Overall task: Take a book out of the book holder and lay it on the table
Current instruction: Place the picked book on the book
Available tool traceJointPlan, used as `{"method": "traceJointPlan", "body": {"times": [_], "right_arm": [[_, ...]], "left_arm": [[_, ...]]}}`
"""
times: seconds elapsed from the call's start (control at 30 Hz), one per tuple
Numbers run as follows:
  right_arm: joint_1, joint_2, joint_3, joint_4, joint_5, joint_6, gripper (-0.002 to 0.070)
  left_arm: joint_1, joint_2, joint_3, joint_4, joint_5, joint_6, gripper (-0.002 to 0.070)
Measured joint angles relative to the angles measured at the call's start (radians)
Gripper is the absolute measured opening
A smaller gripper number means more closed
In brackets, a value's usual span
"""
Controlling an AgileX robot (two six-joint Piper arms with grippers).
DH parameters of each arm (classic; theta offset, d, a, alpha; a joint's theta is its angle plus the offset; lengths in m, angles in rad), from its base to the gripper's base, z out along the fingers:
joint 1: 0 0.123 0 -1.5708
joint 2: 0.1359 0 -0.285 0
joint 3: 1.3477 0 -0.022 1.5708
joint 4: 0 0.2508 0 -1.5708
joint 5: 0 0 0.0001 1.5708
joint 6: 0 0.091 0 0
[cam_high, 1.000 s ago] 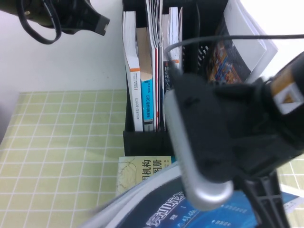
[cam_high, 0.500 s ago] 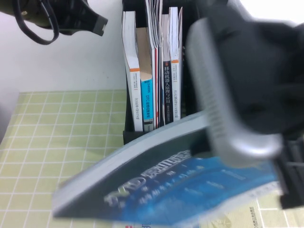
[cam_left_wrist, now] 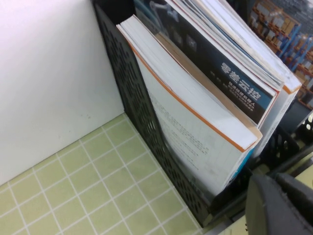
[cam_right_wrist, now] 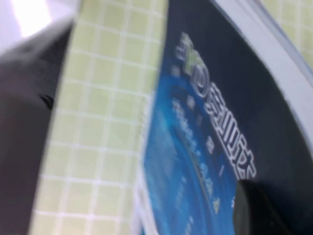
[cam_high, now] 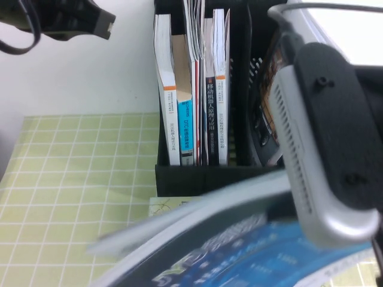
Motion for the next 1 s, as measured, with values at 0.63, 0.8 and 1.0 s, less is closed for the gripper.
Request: {"method": "traceJointPlan", "body": {"times": [0.63,0.8,1.0], "right_arm": [[-0.002,0.073,-0.006,-0.861,-0.048,0.670,0.0128],[-0.002,0.117,-0.006,-0.798,-0.083,0.782,0.0128],[0.004,0.269,-0.012,-0.540,-0.112,0.767,0.0128]], "left_arm": [[0.000,-0.005,0.000,0.004,-0.011,0.000,-0.0002],[0.000,-0.005,0.000,0.010,-0.011,0.000,-0.0003],[0.000,-0.005,0.000,0.039,-0.005,0.000,-0.0002]]}}
